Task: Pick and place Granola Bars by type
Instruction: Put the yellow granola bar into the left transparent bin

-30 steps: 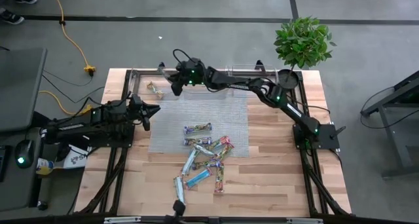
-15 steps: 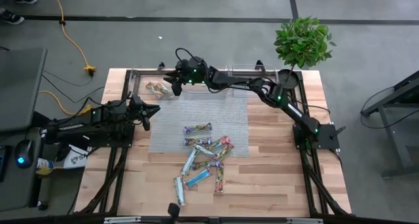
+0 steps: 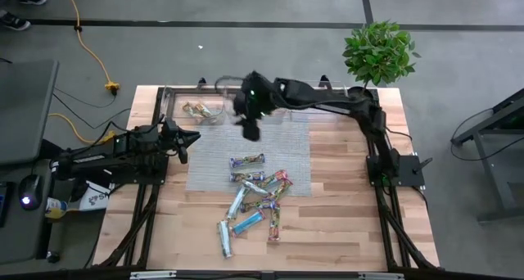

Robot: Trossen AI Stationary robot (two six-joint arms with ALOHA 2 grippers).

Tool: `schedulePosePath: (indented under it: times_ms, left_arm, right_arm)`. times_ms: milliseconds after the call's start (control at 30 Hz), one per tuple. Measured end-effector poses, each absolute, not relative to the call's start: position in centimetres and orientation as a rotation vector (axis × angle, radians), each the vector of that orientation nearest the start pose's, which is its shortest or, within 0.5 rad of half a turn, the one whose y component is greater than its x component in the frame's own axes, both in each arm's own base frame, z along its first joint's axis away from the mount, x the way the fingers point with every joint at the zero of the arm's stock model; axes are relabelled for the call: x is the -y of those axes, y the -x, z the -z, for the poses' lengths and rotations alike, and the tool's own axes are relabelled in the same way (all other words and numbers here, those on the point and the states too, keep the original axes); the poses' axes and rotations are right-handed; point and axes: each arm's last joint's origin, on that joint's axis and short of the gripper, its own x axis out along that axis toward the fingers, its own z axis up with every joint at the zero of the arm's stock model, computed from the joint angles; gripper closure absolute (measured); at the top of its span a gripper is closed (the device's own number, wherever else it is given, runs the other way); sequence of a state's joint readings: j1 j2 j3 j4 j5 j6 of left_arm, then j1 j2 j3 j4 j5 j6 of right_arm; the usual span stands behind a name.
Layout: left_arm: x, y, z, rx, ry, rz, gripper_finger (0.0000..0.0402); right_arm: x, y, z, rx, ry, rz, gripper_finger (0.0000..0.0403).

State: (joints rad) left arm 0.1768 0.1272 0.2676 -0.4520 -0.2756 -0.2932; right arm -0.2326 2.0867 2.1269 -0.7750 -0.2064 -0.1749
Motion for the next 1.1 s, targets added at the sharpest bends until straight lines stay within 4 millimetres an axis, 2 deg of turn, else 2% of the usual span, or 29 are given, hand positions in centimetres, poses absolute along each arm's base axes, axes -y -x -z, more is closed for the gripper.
schedulePosePath:
  times_ms: [100,167,367,633,900,1100]
  left_arm:
    - [-2.2,-8.1,-20.1,-0.246,0.271,-0.489,0.0347]
    - [-2.2,-8.1,-20.1,-0.246,0.271,-0.489,0.0347]
    - [-2.2,-8.1,-20.1,-0.246,0.271,-0.489,0.0347]
    - [-2.2,-8.1,-20.1,-0.246,0.271,-0.488,0.0347]
    - [-2.2,-8.1,-20.1,-0.247,0.274,-0.470,0.0347]
    - [-2.2,-8.1,-20.1,-0.248,0.274,-0.468,0.0347]
  right_arm:
    - [7.1,-43.5,-34.0,-0.902,0.053,-0.055,0.0261]
    - [5.3,-42.9,-33.6,-0.992,0.074,-0.080,0.0252]
    - [1.1,-43.0,-32.5,-1.058,0.024,-0.175,0.0213]
    - [-1.9,-43.5,-28.0,-1.125,-0.144,-0.131,0.0172]
    - [-4.3,-44.2,-23.0,-1.057,-0.297,-0.072,0.0169]
    - [-5.6,-43.3,-19.8,-1.086,-0.348,-0.012,0.0169]
